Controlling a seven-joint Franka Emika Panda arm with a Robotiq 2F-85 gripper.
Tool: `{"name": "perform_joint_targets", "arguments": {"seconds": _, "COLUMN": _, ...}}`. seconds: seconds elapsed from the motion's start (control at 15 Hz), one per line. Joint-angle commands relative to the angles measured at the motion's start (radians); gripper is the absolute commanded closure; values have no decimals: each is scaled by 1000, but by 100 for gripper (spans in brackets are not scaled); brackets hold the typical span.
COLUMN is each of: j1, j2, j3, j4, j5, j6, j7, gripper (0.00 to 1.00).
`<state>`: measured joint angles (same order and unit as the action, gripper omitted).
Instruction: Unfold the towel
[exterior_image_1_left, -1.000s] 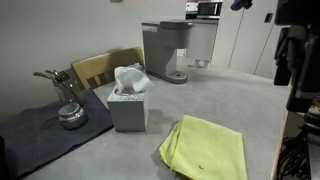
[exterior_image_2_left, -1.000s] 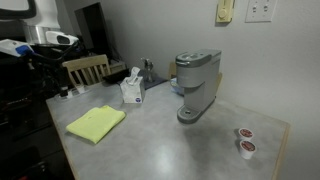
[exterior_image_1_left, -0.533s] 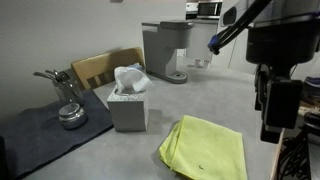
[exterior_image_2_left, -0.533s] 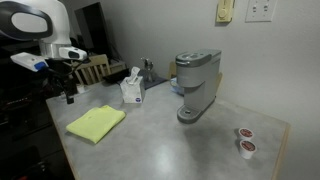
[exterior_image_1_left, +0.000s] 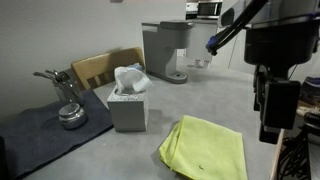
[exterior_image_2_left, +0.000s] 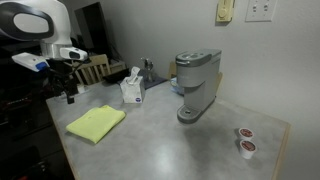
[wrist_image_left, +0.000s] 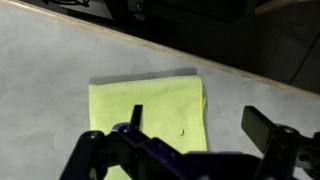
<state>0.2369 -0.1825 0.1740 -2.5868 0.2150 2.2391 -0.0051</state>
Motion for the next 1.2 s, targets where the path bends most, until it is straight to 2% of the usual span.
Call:
{"name": "perform_joint_targets", "arguments": {"seconds": 0.0, "j1": -2, "j2": 14, "j3": 10, "j4": -6, "j5": 6, "j6": 22, "j7": 5, "gripper": 0}}
{"name": "perform_joint_targets", "arguments": {"seconds": 0.47, "j1": 7, "j2": 70, "j3": 27, "j4": 3, "j5": 27, "j6": 99, "j7": 18, "gripper": 0}}
{"name": "perform_joint_targets", "arguments": {"seconds": 1.13, "j1": 19, "j2": 190, "j3": 59, "j4": 22, "j5": 68, "j6": 307, "j7": 63, "gripper": 0}}
